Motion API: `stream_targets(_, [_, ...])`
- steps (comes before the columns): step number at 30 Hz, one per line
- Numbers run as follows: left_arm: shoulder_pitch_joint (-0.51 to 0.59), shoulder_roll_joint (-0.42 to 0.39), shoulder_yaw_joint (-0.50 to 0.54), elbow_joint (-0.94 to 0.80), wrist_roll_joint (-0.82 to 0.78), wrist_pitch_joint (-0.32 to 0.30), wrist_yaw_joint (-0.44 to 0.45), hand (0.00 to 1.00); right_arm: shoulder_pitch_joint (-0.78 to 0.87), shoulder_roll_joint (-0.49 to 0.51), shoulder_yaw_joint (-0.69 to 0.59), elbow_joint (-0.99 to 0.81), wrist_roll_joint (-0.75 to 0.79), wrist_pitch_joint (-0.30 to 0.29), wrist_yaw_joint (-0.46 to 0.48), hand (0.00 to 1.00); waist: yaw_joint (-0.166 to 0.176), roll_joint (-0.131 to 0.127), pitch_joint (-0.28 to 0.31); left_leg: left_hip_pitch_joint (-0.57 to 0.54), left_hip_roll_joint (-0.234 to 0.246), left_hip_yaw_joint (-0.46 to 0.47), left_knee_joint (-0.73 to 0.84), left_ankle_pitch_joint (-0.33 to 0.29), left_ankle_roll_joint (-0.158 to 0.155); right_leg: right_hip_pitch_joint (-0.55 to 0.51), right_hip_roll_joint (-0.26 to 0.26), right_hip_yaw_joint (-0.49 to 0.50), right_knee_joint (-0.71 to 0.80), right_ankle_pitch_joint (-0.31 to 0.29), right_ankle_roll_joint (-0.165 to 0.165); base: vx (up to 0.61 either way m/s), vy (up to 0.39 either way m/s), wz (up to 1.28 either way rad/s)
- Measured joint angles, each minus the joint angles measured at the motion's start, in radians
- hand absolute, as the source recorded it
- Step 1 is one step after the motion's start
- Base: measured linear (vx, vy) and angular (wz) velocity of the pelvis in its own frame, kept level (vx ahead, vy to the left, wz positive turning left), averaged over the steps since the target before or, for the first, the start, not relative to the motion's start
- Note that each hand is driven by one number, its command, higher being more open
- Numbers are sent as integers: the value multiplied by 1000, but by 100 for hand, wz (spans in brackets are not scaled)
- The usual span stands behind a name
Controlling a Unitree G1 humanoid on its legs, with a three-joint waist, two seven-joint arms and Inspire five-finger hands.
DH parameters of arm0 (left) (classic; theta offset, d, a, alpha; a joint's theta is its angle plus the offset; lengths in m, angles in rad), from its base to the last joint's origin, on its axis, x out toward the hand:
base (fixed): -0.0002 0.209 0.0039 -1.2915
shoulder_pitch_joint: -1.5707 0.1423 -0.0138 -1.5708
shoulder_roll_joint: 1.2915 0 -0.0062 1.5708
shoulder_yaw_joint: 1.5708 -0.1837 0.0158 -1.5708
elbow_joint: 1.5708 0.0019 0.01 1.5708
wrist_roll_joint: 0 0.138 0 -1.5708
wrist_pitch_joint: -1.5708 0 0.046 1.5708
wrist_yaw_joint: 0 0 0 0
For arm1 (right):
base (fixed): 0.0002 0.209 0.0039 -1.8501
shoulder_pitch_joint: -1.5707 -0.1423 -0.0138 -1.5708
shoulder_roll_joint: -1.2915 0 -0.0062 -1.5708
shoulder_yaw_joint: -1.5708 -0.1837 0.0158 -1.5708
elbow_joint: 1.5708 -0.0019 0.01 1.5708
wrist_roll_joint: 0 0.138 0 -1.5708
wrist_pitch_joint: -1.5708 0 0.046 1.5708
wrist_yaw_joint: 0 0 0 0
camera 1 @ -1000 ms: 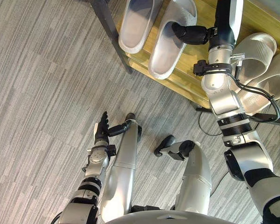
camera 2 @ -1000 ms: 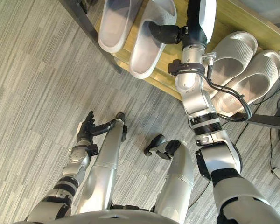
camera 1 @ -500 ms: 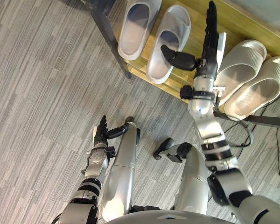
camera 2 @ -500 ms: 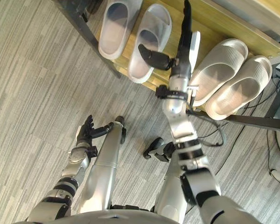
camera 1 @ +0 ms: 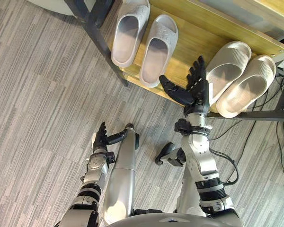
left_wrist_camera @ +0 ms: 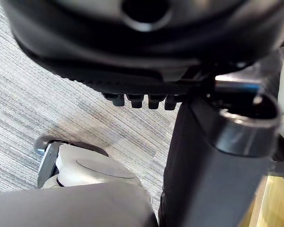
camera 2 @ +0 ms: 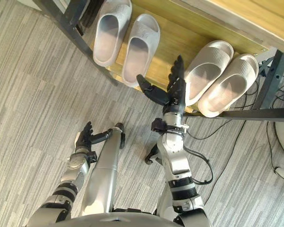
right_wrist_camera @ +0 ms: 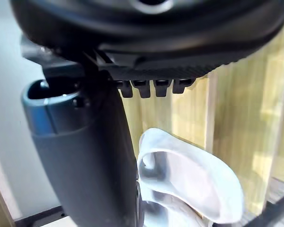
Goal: Organize the slippers on the shoe rack
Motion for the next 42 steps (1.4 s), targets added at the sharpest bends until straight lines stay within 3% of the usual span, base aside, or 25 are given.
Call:
stream_targets(5, [0, -5, 16, 8, -5, 3, -16, 100, -46, -12, 15, 67, 200, -39, 90, 100, -3, 0, -3, 0, -1, -2, -10, 3, -3, 3, 1, -6, -9, 1, 0, -7, 36, 2])
stream_targets(15, [-2, -12, 16, 19, -5, 3, -36, 100, -210, -51, 85, 222, 351, -58, 160, 100, 2, 0, -3, 13, -18, -26, -52, 29, -14, 28, -7, -38, -31, 1, 0, -24, 27, 9])
stream_targets(26, [5, -26, 16, 29, -11, -5, -46, 100, -330, -93, 19, 312, 400, -59, 116, 100, 19, 2, -2, 12, -48, -45, -78, 57, -15, 38, -34, -66, -28, 0, 0, -32, 38, 11])
stream_targets(35, [5, -35, 16, 27, -39, -9, -65, 100, -360, -115, -29, 339, 428, -59, 94, 100, 23, 18, 7, -1, -49, -44, -65, 60, -12, 29, -41, -66, -13, 0, -2, -33, 41, 1])
stream_targets(42, [1, -40, 17, 28, -39, -3, -63, 100, -294, -104, -26, 254, 332, -58, 96, 100, 19, 30, 14, 20, -35, -31, -61, 58, -9, 45, -30, -53, -20, 6, -3, -19, 35, -7])
